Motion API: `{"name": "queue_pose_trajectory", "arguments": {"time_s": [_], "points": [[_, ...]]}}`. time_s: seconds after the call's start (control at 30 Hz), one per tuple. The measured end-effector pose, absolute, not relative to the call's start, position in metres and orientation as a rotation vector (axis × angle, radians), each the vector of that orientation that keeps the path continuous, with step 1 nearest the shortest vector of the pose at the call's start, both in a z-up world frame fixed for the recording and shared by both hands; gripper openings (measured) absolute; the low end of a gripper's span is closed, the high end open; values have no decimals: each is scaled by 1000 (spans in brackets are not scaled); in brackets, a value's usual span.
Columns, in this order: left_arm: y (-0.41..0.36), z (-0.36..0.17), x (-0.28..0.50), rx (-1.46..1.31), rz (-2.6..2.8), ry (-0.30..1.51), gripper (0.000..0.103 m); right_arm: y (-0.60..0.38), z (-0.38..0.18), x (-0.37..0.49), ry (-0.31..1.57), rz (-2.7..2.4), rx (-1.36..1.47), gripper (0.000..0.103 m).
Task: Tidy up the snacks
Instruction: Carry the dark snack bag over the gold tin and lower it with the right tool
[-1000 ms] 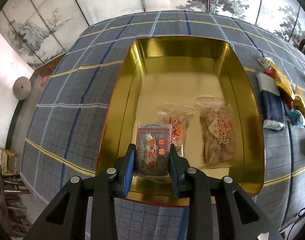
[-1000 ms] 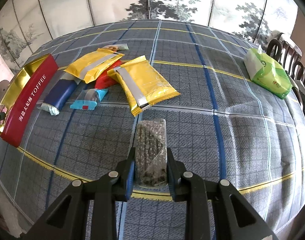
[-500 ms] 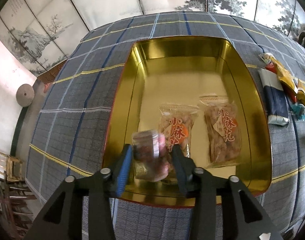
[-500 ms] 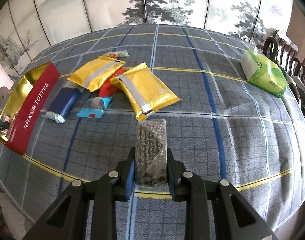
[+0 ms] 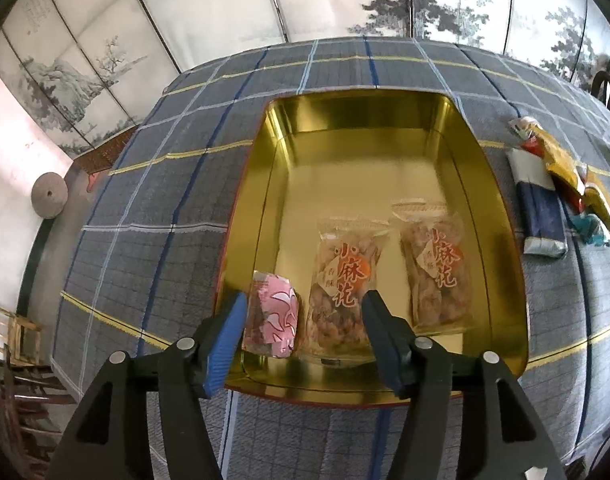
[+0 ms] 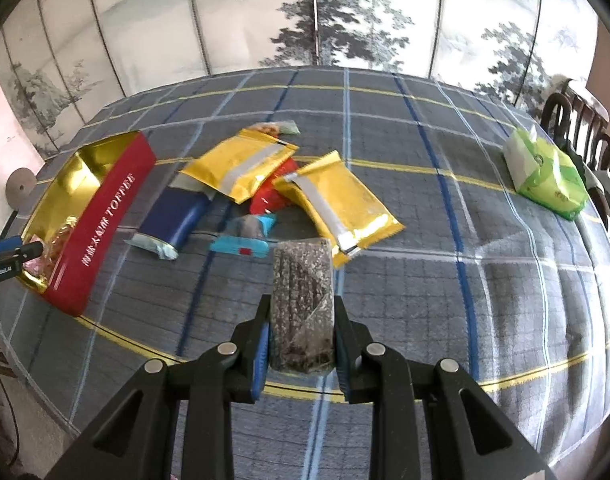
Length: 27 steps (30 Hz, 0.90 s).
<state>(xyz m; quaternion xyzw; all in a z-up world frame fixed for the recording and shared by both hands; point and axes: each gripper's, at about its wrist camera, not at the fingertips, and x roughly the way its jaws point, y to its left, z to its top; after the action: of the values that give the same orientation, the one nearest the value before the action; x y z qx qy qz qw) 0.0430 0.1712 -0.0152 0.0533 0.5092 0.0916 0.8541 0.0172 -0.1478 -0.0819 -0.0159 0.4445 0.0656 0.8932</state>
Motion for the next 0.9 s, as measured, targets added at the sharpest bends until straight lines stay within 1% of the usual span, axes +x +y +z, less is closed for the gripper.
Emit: {"name": "queue_pose_trajectory", "arguments": {"time_s": [0.23,0.37,0.5,0.57,0.77,0.9], "points": [[169,-8,38,84,179,1051,65,-125,-73,19,904,188,-46,27],[169,-3,33,58,181,1044,74,-103,-67,21,891,236,-65,27],[172,3,28,20,182,1041,79,-77,-61,23,881,295,-89,27],[173,7,24,7,186,1033,80,-61,-58,23,875,331,-101,27],[186,19,12,-46,219,1013,87,-20,-51,24,863,425,-114,27],[200,25,4,-79,255,999,89,5,-48,24,854,473,-125,27]]}}
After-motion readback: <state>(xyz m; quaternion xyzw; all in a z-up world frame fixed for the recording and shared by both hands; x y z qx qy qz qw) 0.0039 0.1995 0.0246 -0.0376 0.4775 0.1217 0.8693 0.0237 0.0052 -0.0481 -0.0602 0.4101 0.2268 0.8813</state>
